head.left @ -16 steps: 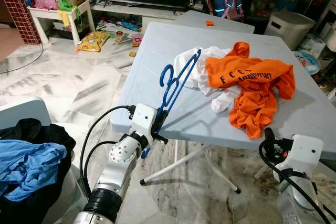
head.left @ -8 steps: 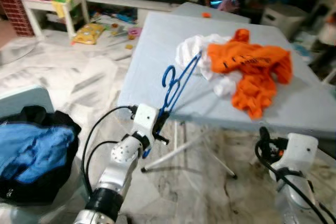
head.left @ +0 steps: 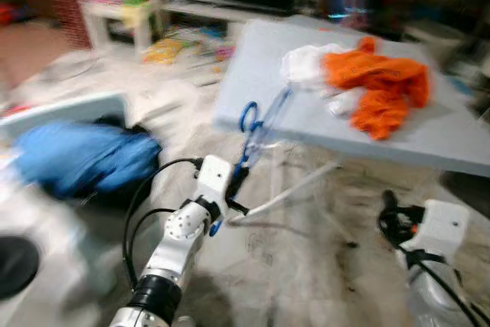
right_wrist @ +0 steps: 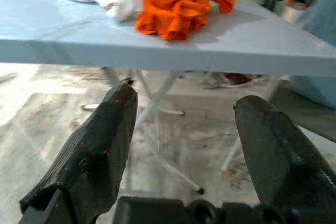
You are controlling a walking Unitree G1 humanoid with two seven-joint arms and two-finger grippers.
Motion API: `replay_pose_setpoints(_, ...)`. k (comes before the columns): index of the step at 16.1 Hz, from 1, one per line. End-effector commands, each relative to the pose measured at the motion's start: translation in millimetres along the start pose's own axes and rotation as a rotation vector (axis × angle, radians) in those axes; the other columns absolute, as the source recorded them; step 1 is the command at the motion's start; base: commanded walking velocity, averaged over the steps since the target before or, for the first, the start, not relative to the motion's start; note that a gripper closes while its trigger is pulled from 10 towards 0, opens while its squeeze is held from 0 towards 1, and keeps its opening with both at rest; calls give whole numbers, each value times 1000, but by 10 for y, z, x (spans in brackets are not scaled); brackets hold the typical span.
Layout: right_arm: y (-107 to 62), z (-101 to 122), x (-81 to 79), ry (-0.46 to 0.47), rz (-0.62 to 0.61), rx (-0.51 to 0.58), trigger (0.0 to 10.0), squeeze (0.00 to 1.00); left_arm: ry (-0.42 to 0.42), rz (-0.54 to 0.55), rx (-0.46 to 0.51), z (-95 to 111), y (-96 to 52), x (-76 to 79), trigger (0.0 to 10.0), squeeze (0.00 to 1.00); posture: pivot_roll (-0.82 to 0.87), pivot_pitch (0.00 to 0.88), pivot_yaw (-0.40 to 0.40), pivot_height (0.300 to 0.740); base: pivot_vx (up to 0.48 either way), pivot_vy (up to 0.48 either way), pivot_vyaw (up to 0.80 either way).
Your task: Hang hanger
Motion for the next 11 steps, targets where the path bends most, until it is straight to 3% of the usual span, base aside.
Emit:
replay_pose_setpoints(1,-30,-2,11,11,2,4,10000,0,7,-8,8,33,21,10,10000,0,41,0,-83,740,0,0,0)
replay_pose_setpoints(9,-41,-31,-14,17,9,-11,10000,0,3,-29,10,59,43,-13,10000,0,38,0,-82,740,0,0,0)
replay_pose_setpoints(11,-33,-52,-27,21,13,-25,10000,0,-21,-60,2,49,45,11,10000,0,37,0,-81,740,0,0,-800)
Point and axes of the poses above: a point about 5 cm out from each wrist's last joint towards the gripper, its own y axis pointing out of the wrist towards the gripper, its own z axis along the axis of the wrist's last joint, x = y × z, the point moved 4 cm from there along y, pointing out of the wrist towards the gripper, and after that the axes turned 13 degrees about -y, right-handed, at the moved point
